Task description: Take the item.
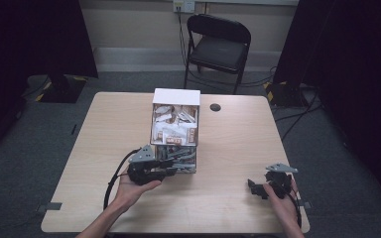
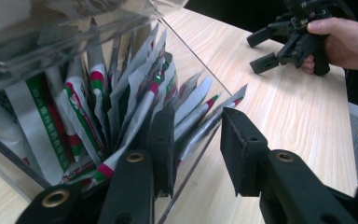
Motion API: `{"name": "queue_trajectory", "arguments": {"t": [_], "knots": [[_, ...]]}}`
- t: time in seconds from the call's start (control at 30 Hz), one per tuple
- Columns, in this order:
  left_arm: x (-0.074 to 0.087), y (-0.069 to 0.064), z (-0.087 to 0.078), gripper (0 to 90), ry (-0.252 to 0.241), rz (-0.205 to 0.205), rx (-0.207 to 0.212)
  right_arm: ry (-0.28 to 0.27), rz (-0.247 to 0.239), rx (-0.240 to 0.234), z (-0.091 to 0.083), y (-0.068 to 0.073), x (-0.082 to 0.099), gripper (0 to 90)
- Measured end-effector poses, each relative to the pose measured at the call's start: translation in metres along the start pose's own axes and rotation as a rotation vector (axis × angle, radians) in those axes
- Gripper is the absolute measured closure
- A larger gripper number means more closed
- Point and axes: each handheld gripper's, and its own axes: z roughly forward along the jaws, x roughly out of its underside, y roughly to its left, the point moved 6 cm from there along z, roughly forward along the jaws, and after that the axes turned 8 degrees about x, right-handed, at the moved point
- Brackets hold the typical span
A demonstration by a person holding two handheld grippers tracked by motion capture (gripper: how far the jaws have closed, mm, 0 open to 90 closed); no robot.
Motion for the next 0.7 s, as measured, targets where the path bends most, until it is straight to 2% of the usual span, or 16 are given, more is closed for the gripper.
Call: {"name": "queue_trajectory", "arguments": {"t": [0.2,0.5,0.7], "knots": [[0.005,0.002,0.002,73.9,0.010,0.002,-0.005,0.000,0.000,0.000,0.000,0.000,0.000,0.0],[0.009,0.006,0.001,79.3,0.013,-0.006,-0.010,-0.001,-0.001,-0.001,0.000,0.000,0.000,0.0],[0.010,0.010,0.001,87.6,0.012,-0.031,-0.012,0.000,-0.002,-0.003,0.000,0.001,0.000,0.0]]}}
